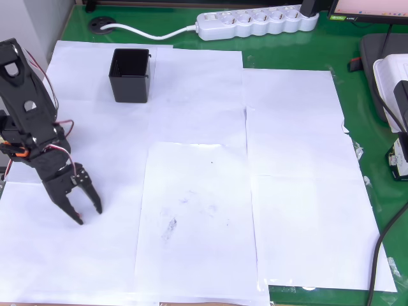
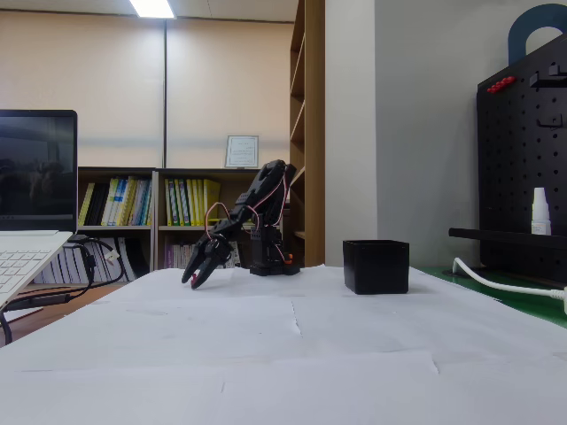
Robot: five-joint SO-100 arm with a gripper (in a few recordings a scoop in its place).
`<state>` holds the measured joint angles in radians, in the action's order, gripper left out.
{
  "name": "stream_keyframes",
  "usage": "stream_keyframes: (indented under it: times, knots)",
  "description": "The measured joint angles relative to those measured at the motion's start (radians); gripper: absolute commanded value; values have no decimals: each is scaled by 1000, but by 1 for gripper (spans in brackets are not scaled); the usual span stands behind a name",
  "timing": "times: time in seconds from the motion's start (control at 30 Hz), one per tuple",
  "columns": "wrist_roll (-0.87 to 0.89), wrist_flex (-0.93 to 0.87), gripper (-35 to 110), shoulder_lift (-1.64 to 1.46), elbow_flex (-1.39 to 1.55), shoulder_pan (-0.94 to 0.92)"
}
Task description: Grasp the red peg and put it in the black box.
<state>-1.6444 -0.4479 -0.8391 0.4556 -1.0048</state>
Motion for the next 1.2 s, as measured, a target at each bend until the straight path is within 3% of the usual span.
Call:
stream_keyframes:
  times: [0.27, 0.47, 0.9, 1.2]
  knots:
    - [-43, -304, 18, -58, 245, -28]
    - [-195, -546, 20, -167, 394, -84]
    - [-221, -706, 20, -264, 546, -101]
    - [-255, -719, 20, -333, 623, -155]
